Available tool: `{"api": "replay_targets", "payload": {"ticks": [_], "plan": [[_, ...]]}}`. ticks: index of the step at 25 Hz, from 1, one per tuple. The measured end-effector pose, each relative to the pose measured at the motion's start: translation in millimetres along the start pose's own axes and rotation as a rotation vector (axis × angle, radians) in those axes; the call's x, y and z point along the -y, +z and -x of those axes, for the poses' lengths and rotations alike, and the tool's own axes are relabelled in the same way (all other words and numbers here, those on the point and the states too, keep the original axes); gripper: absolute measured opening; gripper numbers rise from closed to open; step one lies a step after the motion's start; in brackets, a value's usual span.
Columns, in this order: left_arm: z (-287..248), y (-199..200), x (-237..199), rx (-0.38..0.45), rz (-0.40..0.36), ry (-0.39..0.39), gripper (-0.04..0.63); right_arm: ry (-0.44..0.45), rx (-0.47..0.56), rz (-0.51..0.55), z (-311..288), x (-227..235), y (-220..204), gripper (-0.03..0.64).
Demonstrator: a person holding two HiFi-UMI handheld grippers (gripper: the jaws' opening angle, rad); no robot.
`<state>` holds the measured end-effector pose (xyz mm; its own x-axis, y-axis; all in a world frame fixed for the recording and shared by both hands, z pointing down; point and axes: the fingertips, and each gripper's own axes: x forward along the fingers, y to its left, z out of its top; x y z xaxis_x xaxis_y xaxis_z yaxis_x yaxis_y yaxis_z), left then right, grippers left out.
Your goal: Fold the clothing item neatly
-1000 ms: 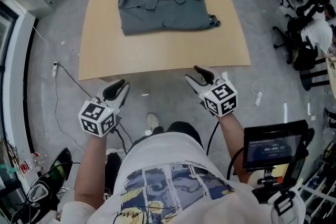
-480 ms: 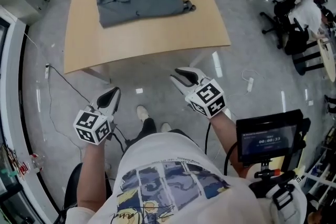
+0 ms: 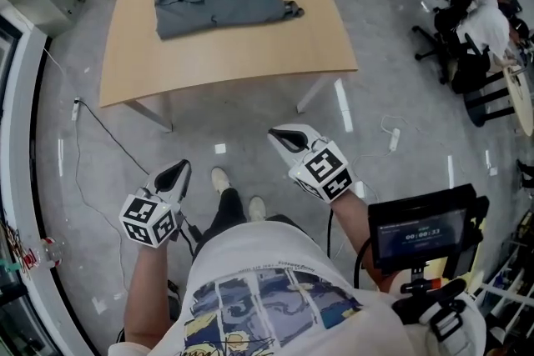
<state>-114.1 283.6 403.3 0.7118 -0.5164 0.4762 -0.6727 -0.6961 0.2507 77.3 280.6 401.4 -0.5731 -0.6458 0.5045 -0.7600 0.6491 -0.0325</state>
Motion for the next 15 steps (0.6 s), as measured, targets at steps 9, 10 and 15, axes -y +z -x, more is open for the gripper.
{"api": "replay_targets", "payload": {"ticks": [9,10,15], "plan": [[-3.8,-3.5,23.5,0.025,-0.006,0.0,0.009,0.015,0.005,0.021,16.6,-5.0,-6.9,0.003],[-3.9,-5.2,24.8,0.021,-0.005,-0.003,0.009,0.016,0.004,0.02,16.6,-5.8,-8.2,0.003],[2.8,-11.5,25.6,0.001,0.001,-0.007,0.009,0.017,-0.004,0.009,17.2,-11.8,-12.2,0.003]]}}
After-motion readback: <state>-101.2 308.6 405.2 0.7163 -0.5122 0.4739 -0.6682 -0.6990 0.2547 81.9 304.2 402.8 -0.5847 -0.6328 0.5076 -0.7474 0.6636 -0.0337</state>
